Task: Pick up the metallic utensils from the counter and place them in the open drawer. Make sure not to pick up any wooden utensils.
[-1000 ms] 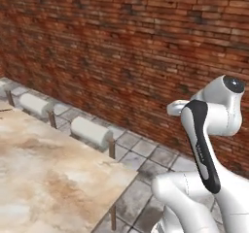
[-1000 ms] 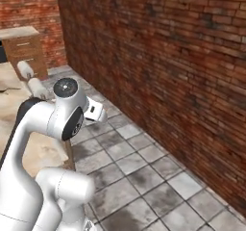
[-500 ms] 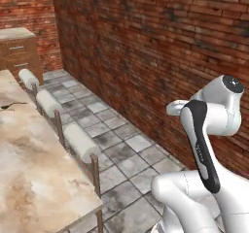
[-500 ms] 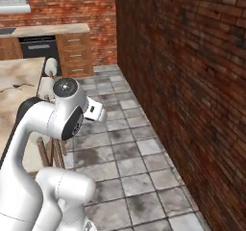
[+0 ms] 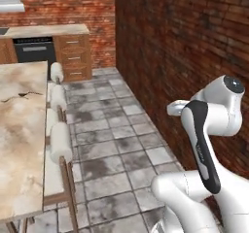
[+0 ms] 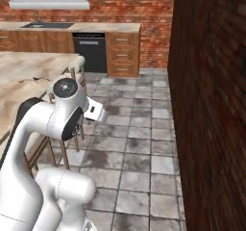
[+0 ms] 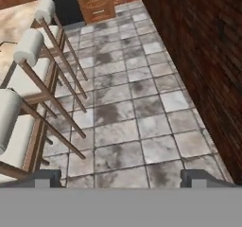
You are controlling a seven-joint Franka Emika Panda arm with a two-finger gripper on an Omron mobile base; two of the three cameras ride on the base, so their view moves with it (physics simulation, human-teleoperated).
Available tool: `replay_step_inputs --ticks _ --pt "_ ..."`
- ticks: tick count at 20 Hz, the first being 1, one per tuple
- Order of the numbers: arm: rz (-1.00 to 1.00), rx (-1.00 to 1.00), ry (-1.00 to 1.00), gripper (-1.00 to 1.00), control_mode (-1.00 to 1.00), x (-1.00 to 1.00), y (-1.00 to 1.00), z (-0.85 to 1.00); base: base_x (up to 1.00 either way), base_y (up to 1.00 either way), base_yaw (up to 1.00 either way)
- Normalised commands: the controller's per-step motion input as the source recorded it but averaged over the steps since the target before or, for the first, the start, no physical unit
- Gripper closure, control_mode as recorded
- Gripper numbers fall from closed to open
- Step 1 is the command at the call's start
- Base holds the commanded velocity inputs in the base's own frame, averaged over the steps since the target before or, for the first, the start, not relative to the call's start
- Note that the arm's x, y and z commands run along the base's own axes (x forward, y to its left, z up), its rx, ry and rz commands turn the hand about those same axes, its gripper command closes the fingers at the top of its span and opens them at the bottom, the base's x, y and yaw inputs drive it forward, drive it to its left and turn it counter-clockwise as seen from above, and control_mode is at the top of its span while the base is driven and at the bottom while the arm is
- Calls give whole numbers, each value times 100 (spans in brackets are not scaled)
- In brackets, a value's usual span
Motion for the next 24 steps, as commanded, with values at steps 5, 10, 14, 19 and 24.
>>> replay_step_inputs --ticks 5,10,14,19,24 --pt "0 0 0 -100 100 0 0 0 80 -80 63" --pt "0 0 0 -100 100 0 0 0 94 -57 70" --pt "0 0 0 -100 100 0 0 0 100 -49 72" --pt "0 0 0 -100 100 0 0 0 96 -75 61" --pt "0 0 0 -100 100 0 0 0 58 -100 53"
